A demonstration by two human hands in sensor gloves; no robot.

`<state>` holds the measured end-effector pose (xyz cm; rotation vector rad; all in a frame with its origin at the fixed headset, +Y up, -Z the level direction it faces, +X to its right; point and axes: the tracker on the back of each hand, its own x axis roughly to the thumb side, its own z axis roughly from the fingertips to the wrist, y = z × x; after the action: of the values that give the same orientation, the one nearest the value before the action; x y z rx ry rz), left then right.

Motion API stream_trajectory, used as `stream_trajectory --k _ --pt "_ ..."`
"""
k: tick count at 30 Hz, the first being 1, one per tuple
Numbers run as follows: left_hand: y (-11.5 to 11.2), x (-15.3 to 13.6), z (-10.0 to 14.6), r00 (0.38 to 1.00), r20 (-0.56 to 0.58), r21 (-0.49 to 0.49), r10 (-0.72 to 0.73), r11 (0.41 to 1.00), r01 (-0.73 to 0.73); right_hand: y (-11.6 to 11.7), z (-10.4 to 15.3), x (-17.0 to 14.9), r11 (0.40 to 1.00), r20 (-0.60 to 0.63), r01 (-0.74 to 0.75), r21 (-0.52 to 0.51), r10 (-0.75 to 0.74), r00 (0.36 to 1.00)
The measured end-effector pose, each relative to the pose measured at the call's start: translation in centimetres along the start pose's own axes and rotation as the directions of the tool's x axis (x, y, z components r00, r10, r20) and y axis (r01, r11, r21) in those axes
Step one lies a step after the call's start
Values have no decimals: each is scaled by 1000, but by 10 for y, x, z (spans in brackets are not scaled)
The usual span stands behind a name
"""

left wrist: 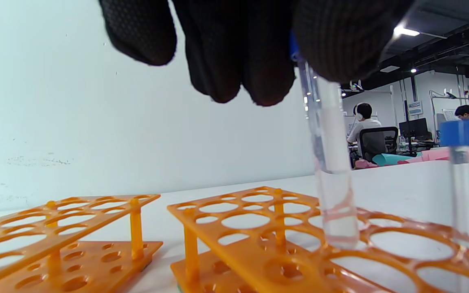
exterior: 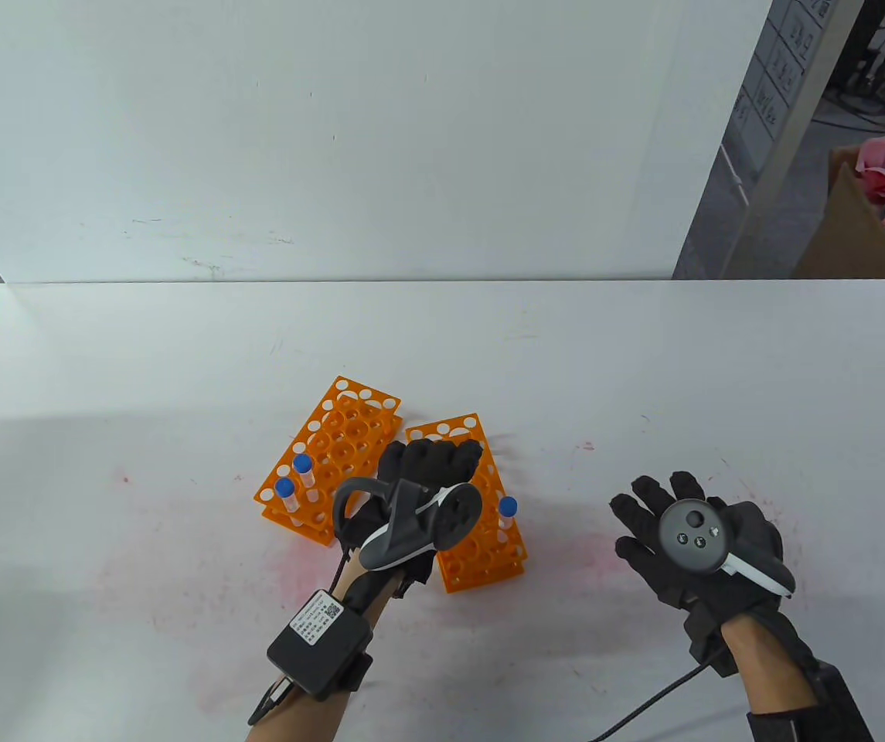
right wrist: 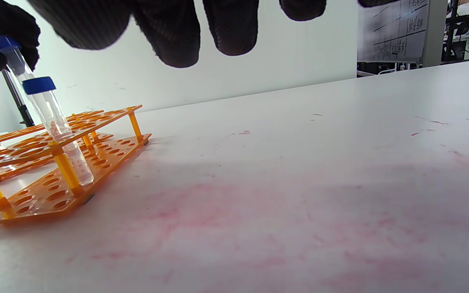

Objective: Transfer 4 test tubes between racks (Left hand only)

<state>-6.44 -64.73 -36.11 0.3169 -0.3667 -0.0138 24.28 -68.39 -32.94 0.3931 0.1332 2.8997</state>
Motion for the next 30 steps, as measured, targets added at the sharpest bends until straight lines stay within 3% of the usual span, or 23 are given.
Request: stream_trajectory --k 13,22,30 --pt "13 -23 0 999 -41 29 -1 1000 2 0 0 0 1000 3 -1 7 1 1000" --pt "23 -54 2 992 -121 49 23 999 -17 1 0 1 1000 2 2 12 -2 1000" --pt "28 -80 5 989 -139 -29 -48 999 44 1 0 0 1000 2 -1 14 1 1000"
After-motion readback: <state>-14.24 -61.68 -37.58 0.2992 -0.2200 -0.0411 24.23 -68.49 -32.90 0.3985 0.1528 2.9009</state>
